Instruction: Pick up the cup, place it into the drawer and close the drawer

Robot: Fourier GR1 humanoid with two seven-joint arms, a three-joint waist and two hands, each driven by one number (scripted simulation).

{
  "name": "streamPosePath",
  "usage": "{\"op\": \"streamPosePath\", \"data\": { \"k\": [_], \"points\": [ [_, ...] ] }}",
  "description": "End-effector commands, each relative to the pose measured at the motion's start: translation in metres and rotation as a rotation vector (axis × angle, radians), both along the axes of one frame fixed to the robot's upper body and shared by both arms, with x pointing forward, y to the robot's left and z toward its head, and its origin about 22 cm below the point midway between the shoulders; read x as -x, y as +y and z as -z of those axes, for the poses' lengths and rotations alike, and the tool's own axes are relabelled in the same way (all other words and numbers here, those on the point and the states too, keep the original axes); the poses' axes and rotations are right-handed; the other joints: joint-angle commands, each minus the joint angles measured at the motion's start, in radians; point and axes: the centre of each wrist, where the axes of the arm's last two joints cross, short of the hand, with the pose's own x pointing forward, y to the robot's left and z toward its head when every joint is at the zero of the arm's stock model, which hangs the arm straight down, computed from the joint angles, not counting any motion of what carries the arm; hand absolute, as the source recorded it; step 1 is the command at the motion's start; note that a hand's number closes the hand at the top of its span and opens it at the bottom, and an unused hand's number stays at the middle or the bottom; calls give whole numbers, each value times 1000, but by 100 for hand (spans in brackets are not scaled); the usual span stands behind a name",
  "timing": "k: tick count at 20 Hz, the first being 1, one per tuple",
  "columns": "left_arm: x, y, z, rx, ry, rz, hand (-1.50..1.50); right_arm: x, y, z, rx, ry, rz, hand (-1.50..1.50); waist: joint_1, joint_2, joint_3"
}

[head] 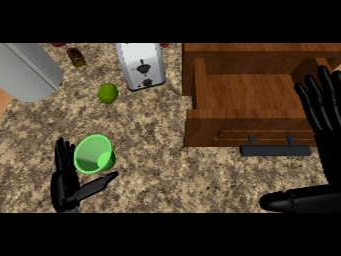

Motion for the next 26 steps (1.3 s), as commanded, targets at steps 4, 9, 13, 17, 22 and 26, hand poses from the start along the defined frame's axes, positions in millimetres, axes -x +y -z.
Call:
{"op": "streamPosePath", "data": {
  "k": [4,9,13,17,22,26],
  "points": [
    [-27,2,11,17,-24,6,-150,16,-4,-3,-1,9,-4,-150,-6,1,0],
    [-23,-7,16,59,-46,25,-150,-1,3,-4,-11,0,-2,-150,-2,1,0],
    [-17,-5,-8,83,-47,29,-150,7,1,-12,-17,15,6,-150,2,-1,0],
    [-24,-2,7,141,-74,40,-150,-6,-7,4,-23,-5,5,-150,1,0,0],
    [-32,12,10,219,-122,134,-150,10,-2,4,18,15,0,-150,-3,0,0],
    [-23,-16,35,239,-165,159,150,10,-3,-1,-1,-2,-8,-150,-9,3,-1]
  ]
}}
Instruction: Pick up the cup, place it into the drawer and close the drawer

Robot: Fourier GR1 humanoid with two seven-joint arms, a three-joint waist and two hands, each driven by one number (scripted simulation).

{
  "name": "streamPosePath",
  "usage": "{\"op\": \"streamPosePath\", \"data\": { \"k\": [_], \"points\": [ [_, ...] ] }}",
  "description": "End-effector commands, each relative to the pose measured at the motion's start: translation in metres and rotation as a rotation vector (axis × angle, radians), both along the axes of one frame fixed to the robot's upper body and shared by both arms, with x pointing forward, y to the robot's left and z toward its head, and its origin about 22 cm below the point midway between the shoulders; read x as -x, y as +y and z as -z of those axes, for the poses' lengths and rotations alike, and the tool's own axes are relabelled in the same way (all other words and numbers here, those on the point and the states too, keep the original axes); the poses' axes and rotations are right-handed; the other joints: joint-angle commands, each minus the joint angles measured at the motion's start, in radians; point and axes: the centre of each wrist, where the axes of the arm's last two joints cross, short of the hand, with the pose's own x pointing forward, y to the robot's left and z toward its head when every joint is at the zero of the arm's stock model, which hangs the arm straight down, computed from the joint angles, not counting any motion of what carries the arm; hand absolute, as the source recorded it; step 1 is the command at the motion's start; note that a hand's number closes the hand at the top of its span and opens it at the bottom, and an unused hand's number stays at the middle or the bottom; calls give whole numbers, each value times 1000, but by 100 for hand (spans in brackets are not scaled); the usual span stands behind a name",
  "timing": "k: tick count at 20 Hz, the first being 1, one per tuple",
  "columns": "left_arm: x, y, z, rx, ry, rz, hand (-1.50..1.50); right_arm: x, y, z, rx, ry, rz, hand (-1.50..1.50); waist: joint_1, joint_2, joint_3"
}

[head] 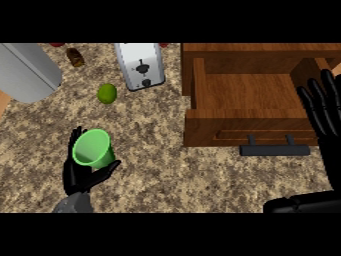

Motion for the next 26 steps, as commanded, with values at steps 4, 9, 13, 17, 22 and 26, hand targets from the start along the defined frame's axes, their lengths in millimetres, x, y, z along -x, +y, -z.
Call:
{"op": "streamPosePath", "data": {
  "k": [4,9,13,17,22,26],
  "points": [
    [-7,13,-4,26,-92,44,150,6,-8,-13,12,12,13,-150,1,-1,0],
    [-6,-10,-1,-55,-134,-16,150,-22,1,4,5,7,12,-150,7,-1,1],
    [-12,4,-16,-80,-176,-9,150,-6,5,5,4,2,13,-150,9,-3,1],
    [-12,27,-13,-79,-200,103,150,9,2,3,10,-1,12,-150,0,-1,0],
    [-33,29,-38,-65,-278,157,150,-3,1,-1,-13,-10,-1,-150,7,-2,1],
    [-49,25,-62,-64,-329,266,150,-6,4,-3,20,5,26,-150,10,-3,1]
  ]
}}
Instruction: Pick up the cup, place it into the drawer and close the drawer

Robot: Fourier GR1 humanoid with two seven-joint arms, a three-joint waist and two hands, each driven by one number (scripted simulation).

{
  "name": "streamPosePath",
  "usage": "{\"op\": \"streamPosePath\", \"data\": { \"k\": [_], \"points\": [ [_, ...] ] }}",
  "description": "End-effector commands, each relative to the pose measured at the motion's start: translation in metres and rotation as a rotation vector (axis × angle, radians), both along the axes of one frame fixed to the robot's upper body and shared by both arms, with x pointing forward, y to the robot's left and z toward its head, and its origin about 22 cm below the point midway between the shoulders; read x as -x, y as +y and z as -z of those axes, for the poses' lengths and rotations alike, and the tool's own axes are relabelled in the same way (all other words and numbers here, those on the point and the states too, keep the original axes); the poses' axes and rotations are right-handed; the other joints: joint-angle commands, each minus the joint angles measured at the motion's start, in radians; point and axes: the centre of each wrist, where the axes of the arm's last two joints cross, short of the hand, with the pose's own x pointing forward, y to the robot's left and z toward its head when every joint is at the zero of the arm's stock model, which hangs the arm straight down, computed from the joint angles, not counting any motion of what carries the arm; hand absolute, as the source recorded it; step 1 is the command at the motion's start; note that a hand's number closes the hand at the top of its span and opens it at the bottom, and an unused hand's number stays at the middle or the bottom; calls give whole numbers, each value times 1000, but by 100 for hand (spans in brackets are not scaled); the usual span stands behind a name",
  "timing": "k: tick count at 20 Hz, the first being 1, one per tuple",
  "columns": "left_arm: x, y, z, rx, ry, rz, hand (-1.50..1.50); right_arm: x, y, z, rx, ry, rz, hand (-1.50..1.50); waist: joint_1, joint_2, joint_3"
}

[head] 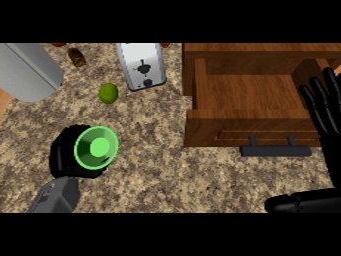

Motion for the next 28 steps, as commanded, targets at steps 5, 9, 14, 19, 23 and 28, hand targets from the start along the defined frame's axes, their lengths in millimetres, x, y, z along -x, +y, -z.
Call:
{"op": "streamPosePath", "data": {
  "k": [5,9,14,19,23,28],
  "points": [
    [-20,-36,-64,-23,-80,205,150,5,-17,-2,-3,5,10,-150,8,-5,2],
    [-33,-54,-118,-13,-116,257,150,-9,5,-3,-5,29,31,-150,13,-4,1],
    [-44,-78,-177,4,-129,264,150,-3,-14,5,17,3,14,-150,2,-1,1],
    [-56,-110,-206,-43,-138,267,150,13,-22,-16,27,-4,12,-150,-8,0,0],
    [-59,-109,-228,-63,-150,273,150,-11,-12,-2,17,5,28,-150,-1,1,0],
    [-90,-142,-265,-114,-156,256,150,-6,-28,1,14,13,16,-150,-8,1,0]
  ]
}}
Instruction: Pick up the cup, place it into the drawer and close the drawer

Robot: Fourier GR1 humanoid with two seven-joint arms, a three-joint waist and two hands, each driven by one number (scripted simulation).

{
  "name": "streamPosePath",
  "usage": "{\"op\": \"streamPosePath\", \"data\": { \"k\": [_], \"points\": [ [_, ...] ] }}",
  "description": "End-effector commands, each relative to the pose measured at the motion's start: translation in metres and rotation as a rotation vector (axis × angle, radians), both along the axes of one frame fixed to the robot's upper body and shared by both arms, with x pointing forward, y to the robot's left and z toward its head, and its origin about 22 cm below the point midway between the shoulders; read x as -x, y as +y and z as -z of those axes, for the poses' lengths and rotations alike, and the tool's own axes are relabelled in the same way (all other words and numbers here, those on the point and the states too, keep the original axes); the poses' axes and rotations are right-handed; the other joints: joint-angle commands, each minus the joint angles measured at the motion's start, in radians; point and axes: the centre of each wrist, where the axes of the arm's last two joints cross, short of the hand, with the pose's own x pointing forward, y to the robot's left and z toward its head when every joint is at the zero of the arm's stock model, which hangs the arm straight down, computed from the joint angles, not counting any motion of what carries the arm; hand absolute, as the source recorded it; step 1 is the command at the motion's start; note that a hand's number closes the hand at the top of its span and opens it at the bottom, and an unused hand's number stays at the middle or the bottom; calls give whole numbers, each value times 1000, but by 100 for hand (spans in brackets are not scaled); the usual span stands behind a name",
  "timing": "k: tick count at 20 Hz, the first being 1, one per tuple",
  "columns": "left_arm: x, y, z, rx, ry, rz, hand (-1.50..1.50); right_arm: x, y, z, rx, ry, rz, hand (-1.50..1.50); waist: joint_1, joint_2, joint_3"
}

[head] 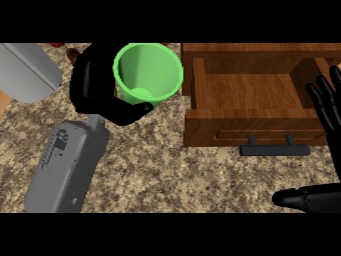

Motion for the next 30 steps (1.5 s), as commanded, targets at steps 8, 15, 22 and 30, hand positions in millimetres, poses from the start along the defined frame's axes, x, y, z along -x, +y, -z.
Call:
{"op": "streamPosePath", "data": {
  "k": [8,15,22,30],
  "points": [
    [-28,-59,-54,-84,16,16,150,4,-11,-7,2,1,-9,-150,-4,0,0],
    [-59,-88,-55,-147,75,-10,150,3,-17,-4,5,-2,-3,-150,-19,4,0],
    [-77,-107,-54,-178,99,-30,150,0,-3,1,-19,-5,-10,-150,-30,8,0],
    [-74,-124,-28,-230,173,-44,150,-4,-6,7,-18,-1,-29,-150,-50,10,1]
  ]
}}
